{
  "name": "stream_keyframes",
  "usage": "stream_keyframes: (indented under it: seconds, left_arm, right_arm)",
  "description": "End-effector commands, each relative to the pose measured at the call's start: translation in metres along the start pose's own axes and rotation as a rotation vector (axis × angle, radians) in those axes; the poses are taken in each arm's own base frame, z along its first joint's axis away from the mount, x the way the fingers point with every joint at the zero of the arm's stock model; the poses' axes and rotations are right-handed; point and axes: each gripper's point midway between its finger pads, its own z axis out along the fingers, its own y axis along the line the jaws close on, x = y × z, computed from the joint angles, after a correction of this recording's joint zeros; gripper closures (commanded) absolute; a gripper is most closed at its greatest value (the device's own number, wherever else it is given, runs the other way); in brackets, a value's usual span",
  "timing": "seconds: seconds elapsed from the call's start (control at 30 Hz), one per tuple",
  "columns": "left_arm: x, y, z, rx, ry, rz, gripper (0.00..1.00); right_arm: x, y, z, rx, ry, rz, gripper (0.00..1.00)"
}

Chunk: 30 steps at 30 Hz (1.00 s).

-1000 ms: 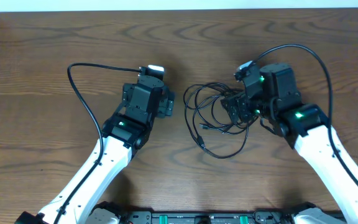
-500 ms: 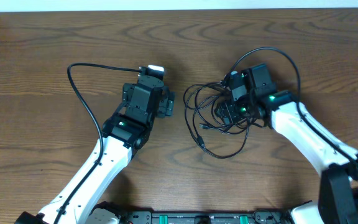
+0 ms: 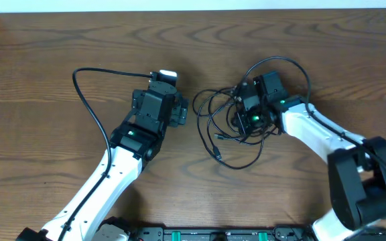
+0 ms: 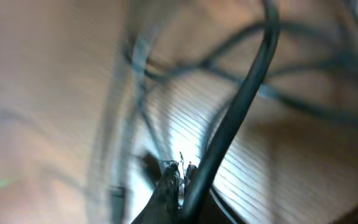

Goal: Untangle cables
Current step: 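Pull the black cable up and right with the right gripper, stretching it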

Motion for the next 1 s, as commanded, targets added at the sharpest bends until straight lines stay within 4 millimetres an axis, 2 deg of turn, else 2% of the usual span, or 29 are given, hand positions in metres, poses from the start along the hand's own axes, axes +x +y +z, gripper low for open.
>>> stream_keyframes:
  seconds: [0.0, 0.07, 0.17, 0.3, 0.37, 0.5, 0.73, 0.97]
  left_arm:
    - [-0.007, 0.003, -0.004, -0.010, -0.019, -0.010, 0.09]
    - [-0.007, 0.003, -0.004, -0.010, -0.019, -0.010, 0.08]
    - [-0.007, 0.003, -0.004, -0.010, -0.019, -0.010, 0.09]
    - [-0.007, 0.003, -0.004, -0.010, -0.019, -0.010, 0.09]
    - [-0.007, 0.003, -0.004, -0.010, -0.019, -0.010, 0.09]
    - [-0.007, 0.003, -0.004, -0.010, -0.019, -0.010, 0.09]
    - [-0.007, 0.003, -0.004, -0.010, -0.019, -0.010, 0.09]
    - [-0.007, 0.003, -0.004, -0.010, -0.019, -0.010, 0.09]
  right_arm:
    - [-0.074, 0.065, -0.083, -0.221, -0.284, -0.126, 0.99]
    - [-0.100, 0.084, -0.125, -0.245, -0.419, -0.188, 0.99]
    - [-0.128, 0.112, -0.192, -0.244, -0.620, -0.283, 0.99]
    - [-0.143, 0.148, -0.272, -0.240, -0.849, -0.409, 0.99]
    - [-0.144, 0.160, -0.300, -0.234, -0.922, -0.451, 0.99]
    - [-0.147, 0.163, -0.335, -0.202, -1.018, -0.448, 0.99]
    - [-0.160, 0.161, -0.376, -0.217, -1.168, -0.431, 0.99]
    - [-0.174, 0.133, -0.419, -0.133, -1.310, -0.343, 0.99]
